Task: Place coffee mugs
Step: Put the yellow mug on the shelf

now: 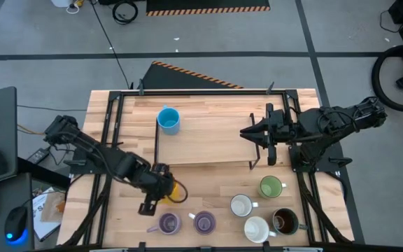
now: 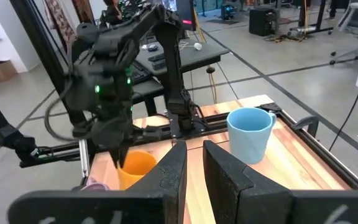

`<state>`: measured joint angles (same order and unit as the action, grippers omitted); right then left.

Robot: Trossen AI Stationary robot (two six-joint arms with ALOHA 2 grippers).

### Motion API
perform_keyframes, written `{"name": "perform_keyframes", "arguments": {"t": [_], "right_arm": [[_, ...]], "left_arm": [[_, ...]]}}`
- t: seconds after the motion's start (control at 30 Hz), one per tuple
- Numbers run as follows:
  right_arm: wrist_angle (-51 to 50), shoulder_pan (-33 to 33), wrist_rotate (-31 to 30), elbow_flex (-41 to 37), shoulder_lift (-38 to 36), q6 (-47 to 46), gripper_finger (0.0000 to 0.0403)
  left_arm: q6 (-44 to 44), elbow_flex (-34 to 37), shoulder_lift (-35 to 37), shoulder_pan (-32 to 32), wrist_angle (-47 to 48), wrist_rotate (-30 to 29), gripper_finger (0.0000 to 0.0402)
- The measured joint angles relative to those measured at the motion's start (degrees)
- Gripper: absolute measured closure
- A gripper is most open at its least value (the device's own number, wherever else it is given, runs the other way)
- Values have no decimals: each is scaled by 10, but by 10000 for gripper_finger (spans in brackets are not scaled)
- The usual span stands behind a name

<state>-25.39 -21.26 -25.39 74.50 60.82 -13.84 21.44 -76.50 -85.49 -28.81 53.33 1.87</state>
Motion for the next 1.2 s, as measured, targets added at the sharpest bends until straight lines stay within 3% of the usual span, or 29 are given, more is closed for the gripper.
{"name": "perform_keyframes", "arguments": {"t": [0.27,0.7,0.9,1.2], "right_arm": [[-4,0,30,0,0,5,344],[-14,0,30,0,-1,20,344],[-14,0,44,0,-1,25,344],[-12,0,45,0,-2,35,344]], "left_arm": [[51,-112,-2,48,17,-4,379],[107,-342,-110,157,235,-13,379],[139,-366,-138,184,310,-16,379],[139,-365,-160,186,353,-81,379]]}}
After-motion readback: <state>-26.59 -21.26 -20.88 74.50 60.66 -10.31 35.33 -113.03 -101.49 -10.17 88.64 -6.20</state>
